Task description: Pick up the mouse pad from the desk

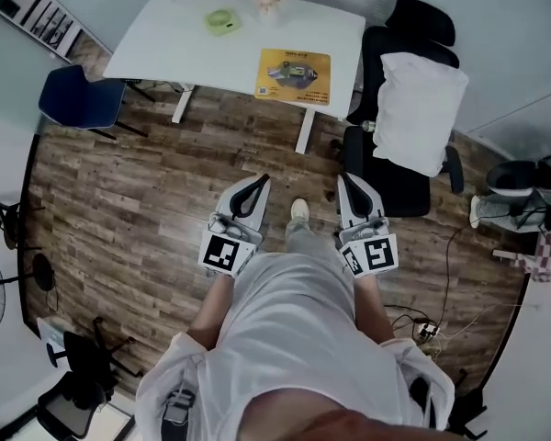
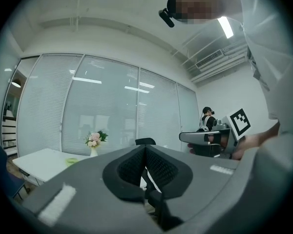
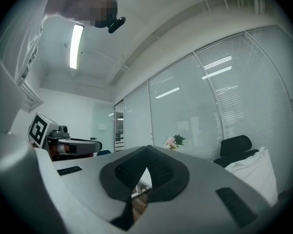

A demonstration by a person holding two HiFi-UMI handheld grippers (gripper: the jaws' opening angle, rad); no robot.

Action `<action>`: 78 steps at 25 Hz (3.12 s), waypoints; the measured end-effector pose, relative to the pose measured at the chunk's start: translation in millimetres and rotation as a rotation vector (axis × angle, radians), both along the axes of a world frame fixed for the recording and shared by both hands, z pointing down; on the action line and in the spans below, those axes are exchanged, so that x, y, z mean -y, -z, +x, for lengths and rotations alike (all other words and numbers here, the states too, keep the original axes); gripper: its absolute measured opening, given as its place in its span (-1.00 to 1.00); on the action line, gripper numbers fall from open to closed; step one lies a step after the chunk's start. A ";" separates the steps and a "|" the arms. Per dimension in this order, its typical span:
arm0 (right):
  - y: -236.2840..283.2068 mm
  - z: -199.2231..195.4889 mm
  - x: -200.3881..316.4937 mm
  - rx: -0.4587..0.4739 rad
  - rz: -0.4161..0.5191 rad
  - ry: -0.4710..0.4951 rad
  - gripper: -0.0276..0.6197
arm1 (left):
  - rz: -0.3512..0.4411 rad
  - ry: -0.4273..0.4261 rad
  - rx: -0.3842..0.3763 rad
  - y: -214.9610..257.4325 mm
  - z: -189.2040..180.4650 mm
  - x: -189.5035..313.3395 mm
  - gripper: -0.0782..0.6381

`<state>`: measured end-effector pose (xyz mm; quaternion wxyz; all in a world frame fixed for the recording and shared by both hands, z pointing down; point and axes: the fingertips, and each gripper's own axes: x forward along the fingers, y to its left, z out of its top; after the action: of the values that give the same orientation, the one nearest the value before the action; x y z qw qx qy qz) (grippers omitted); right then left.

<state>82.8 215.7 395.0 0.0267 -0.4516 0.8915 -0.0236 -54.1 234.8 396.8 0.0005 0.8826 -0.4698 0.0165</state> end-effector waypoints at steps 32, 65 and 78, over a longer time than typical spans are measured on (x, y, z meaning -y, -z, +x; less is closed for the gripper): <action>-28.4 26.6 320.5 -0.098 -0.051 -0.077 -0.92 | -0.022 0.047 0.024 -23.0 -1.3 331.2 -0.80; -222.6 15.9 453.3 -0.215 -0.516 -0.190 -0.92 | -0.408 0.183 0.200 -218.9 -73.6 468.9 -0.80; -315.8 19.8 462.4 -0.335 -0.728 -0.156 -0.92 | -0.720 0.259 0.183 -325.9 -103.7 473.9 -0.80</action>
<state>102.6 -246.7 710.8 -0.2787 -0.4954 0.7799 -0.2619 -157.8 -239.2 722.7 0.2705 0.7543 -0.5394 0.2586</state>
